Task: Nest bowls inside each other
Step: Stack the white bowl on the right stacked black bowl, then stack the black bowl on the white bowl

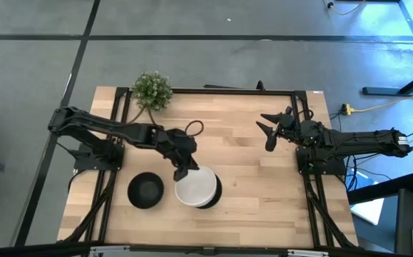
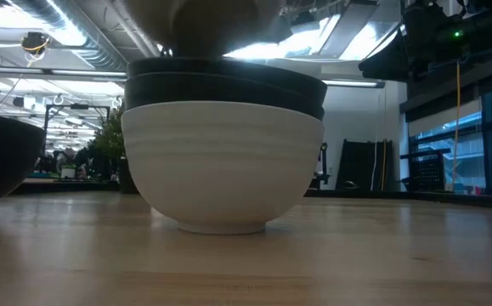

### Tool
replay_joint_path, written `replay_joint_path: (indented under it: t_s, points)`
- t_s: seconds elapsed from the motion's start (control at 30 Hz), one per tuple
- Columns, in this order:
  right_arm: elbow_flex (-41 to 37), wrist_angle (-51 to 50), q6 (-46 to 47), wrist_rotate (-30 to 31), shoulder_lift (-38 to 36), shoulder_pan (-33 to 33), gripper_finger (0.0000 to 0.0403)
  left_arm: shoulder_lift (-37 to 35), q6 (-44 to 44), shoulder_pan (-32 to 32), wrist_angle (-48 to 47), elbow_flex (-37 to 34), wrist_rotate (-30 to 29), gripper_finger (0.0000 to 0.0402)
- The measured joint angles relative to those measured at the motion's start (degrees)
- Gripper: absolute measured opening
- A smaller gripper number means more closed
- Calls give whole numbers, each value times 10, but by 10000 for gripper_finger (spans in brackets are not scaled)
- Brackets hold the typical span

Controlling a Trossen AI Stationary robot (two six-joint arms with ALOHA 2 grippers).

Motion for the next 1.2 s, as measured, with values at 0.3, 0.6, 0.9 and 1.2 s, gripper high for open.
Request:
replay_joint_path:
  t_s: [0.3, 0.6, 0.9, 1.2]
  points:
    - [0, -1, 14, 0, 0, 0, 181, 88, -15, 1, 3, 0, -34, 1]
    - [0, 0, 27, 0, 0, 0, 181, 104, 0, 5, 4, 0, -50, 45]
    - [0, -1, 27, 0, 0, 0, 181, 102, 35, 7, 5, 0, -53, 77]
    - [0, -1, 24, 0, 0, 0, 181, 91, 102, 8, 3, 0, -42, 165]
